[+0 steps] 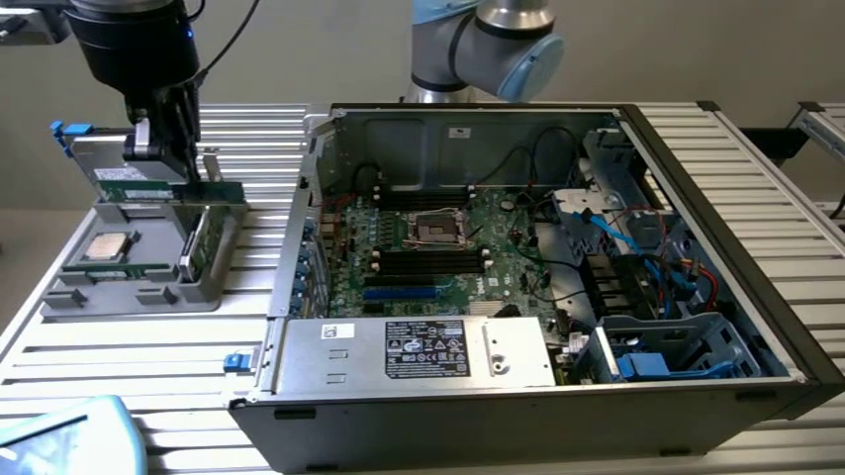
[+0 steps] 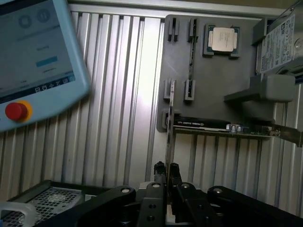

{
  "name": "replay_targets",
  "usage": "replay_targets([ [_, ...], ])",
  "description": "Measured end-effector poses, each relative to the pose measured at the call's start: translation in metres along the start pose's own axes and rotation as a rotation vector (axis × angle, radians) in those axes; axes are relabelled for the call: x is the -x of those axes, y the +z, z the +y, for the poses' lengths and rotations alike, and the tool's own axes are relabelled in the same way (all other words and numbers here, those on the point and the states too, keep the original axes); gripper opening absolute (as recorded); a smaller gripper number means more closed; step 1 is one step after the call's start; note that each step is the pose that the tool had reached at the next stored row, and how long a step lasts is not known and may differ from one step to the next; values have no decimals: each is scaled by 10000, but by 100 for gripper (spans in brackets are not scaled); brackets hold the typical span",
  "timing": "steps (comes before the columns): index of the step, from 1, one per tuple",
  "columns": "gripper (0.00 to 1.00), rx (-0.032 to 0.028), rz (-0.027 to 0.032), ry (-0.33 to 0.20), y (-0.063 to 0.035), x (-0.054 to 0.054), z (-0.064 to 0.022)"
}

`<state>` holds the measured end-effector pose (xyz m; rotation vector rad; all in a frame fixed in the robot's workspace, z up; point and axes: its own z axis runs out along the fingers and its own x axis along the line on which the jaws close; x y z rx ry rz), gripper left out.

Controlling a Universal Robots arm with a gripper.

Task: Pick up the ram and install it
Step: 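Pick up the ram and move it above insertion slot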

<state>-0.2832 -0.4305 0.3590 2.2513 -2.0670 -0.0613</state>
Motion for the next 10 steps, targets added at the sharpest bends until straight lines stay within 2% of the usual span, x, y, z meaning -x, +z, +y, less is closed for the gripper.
replay_targets([
  [10, 14, -70, -263, -24, -132, -29, -192],
])
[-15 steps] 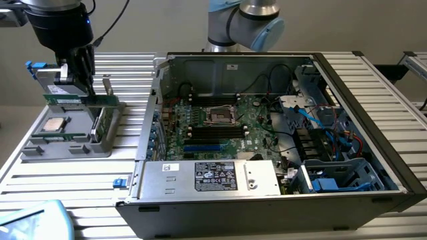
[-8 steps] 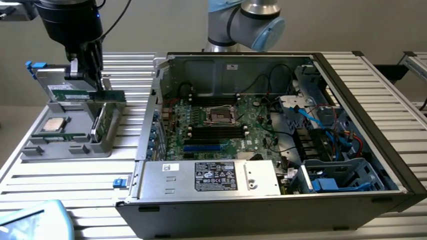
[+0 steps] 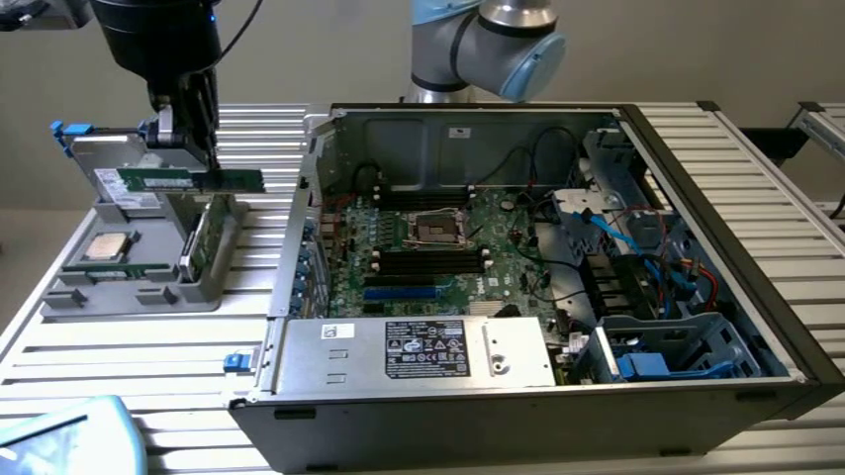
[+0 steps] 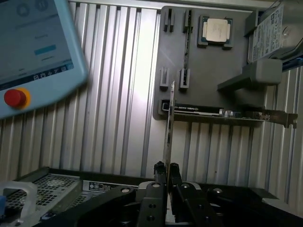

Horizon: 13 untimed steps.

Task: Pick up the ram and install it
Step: 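Pick up the ram and move it above insertion slot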

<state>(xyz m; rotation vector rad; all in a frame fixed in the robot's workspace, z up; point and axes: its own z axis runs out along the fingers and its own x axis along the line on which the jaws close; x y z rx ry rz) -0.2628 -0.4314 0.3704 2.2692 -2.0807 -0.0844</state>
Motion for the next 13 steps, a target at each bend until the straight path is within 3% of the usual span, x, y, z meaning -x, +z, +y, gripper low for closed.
replay_targets([
  [4, 14, -30, -51, -4, -37, -9, -84],
  [8, 14, -80, -63, -5, -62, -17, -173],
  [13, 14, -254, -54, -4, -76, -26, -279],
])
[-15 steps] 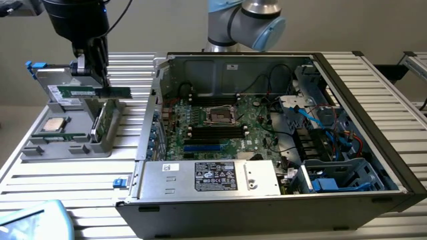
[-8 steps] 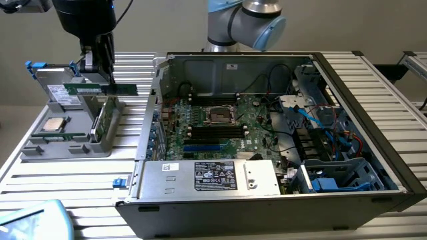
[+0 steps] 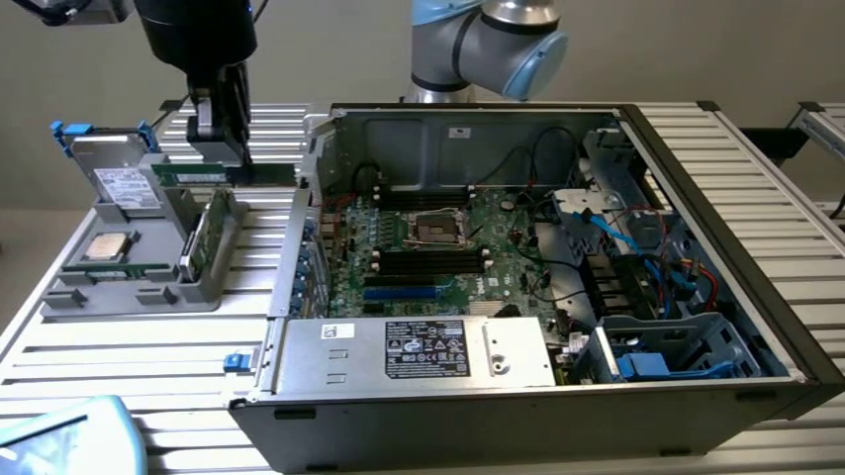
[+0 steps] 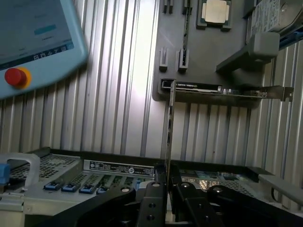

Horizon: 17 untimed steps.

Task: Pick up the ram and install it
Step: 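Pick up the ram and move it above insertion slot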

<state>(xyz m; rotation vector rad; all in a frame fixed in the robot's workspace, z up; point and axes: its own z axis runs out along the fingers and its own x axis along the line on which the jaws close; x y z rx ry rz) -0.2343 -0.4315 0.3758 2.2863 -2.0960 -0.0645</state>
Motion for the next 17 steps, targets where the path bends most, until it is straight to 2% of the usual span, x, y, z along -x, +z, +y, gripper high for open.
replay_targets([
  [3, 14, -100, 9, 0, -5, -6, -70],
  [8, 14, -216, 18, 0, -13, -18, -206],
  [17, 14, -346, 30, 0, -30, -43, -493],
])
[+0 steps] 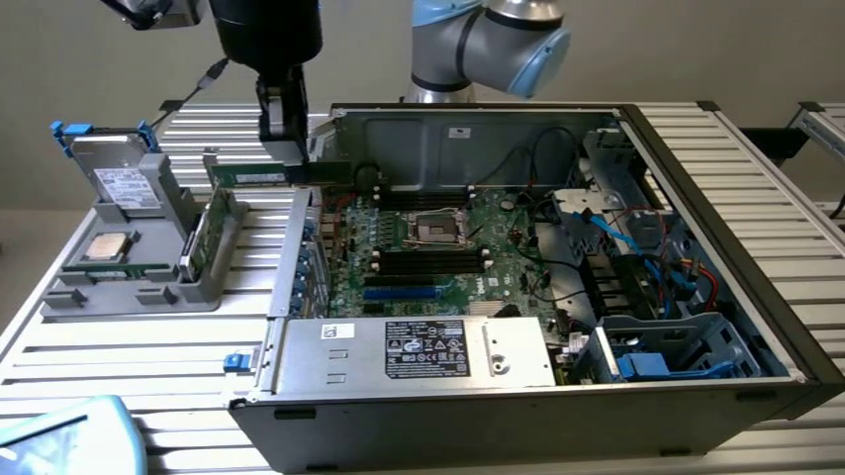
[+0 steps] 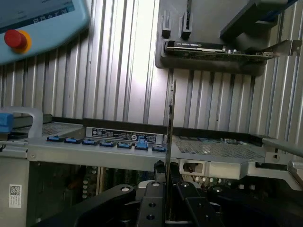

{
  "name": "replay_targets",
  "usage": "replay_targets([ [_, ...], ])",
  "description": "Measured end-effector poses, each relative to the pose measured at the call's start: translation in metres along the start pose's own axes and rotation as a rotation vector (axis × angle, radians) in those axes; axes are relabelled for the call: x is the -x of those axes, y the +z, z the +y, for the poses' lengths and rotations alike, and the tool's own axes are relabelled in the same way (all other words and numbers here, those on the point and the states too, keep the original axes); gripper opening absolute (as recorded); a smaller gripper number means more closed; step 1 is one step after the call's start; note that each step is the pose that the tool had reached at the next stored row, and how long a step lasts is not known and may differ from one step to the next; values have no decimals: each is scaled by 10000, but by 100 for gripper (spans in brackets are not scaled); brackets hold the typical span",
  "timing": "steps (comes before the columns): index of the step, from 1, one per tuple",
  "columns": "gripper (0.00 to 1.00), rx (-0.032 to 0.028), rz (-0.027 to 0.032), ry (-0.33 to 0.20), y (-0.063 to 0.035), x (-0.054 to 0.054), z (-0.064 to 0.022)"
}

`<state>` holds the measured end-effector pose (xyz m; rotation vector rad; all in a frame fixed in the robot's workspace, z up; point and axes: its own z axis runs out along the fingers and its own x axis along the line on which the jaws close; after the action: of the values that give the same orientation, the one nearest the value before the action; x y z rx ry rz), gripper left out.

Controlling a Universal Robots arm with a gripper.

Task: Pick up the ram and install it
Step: 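Pick up the ram and move it above insertion slot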

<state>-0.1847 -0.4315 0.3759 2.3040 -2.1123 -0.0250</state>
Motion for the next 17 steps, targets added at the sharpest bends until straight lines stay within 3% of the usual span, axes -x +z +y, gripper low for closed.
replay_targets([
  [17, 14, -49, 4, -1, -20, -54, -621],
])
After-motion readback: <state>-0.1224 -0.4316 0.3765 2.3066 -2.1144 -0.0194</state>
